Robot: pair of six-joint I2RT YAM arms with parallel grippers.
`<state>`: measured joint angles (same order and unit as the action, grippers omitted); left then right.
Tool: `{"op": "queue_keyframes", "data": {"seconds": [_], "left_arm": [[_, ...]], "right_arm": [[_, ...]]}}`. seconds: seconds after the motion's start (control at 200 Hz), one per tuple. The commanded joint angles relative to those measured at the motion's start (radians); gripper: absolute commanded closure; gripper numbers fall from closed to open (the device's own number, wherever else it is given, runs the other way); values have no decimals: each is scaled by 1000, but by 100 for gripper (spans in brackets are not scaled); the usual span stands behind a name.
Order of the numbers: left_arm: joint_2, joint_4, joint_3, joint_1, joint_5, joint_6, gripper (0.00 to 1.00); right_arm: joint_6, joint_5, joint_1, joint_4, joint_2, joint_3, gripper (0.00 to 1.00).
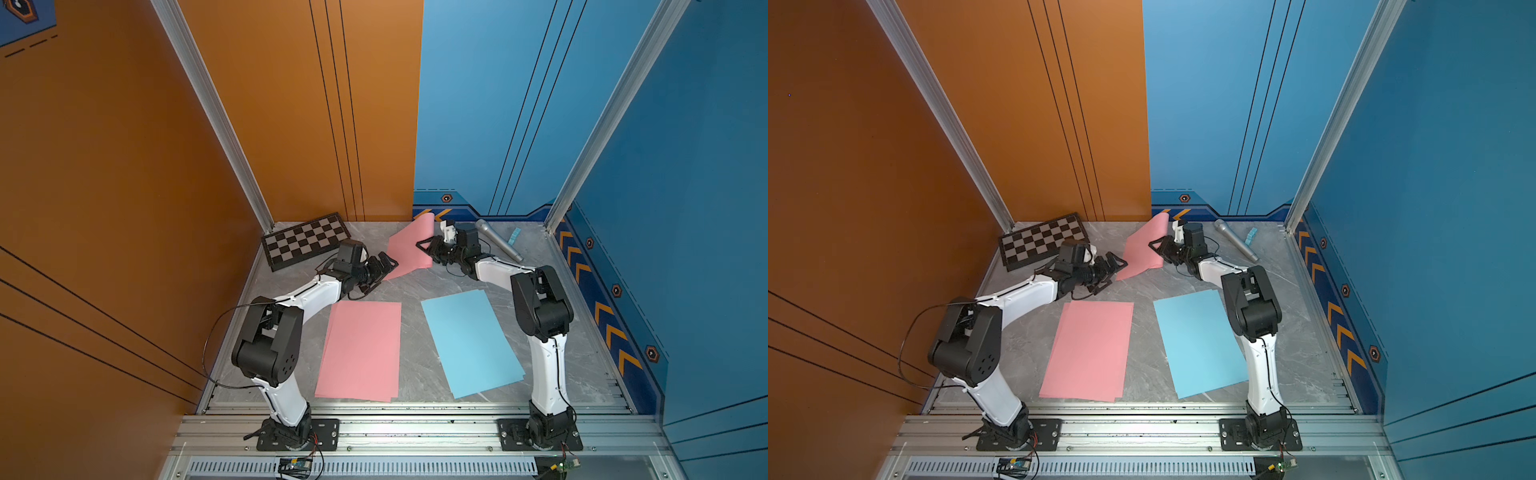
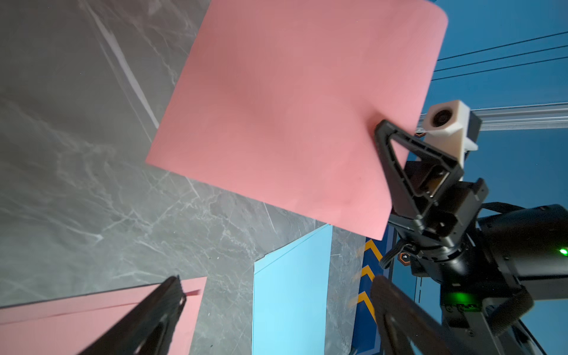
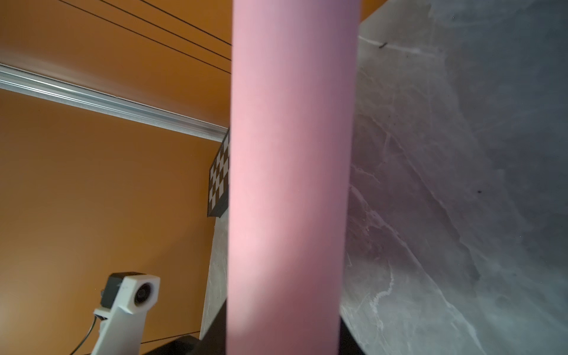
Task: Sort the scattered colored papers by color
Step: Pick up the colored paper from the center of the board.
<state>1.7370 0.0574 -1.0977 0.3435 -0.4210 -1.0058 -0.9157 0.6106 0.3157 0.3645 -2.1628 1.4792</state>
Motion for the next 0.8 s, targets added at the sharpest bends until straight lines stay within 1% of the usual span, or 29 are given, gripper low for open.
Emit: {"op": "queue_keyframes", "data": {"seconds": [0.0,0.03,0.07,0.09,0.21,0.285,0.485,0.601,0.706,0.796], "left_arm": [[-49,162,39,30,30,-81,2],[-52,193,54,36,34,-97,2],[-57,234,61,41,41,-115,2],[-61,257,96,44,48,-124,2],[-67,409,165,71,99,-193,2],[-53,530,200,93,130,-245,2],[55,815,223,152,168,-413,2],[114,1040,267,176,239,-503,2],[154,1218,309,187,304,-552,2],[196,1341,315,192,311,-586,2]], "right_arm": [[-15,-77,9,90,81,-38,66],[-14,-85,11,93,82,-40,66],[-10,-99,13,93,128,-46,66],[-9,-108,15,93,138,-51,66],[12,-147,37,72,195,-61,67],[39,-182,58,54,234,-74,67],[118,-265,108,-11,301,-81,67],[160,-309,122,-43,324,-82,67],[181,-317,123,-65,333,-68,67],[206,-323,125,-91,340,-54,67]]}}
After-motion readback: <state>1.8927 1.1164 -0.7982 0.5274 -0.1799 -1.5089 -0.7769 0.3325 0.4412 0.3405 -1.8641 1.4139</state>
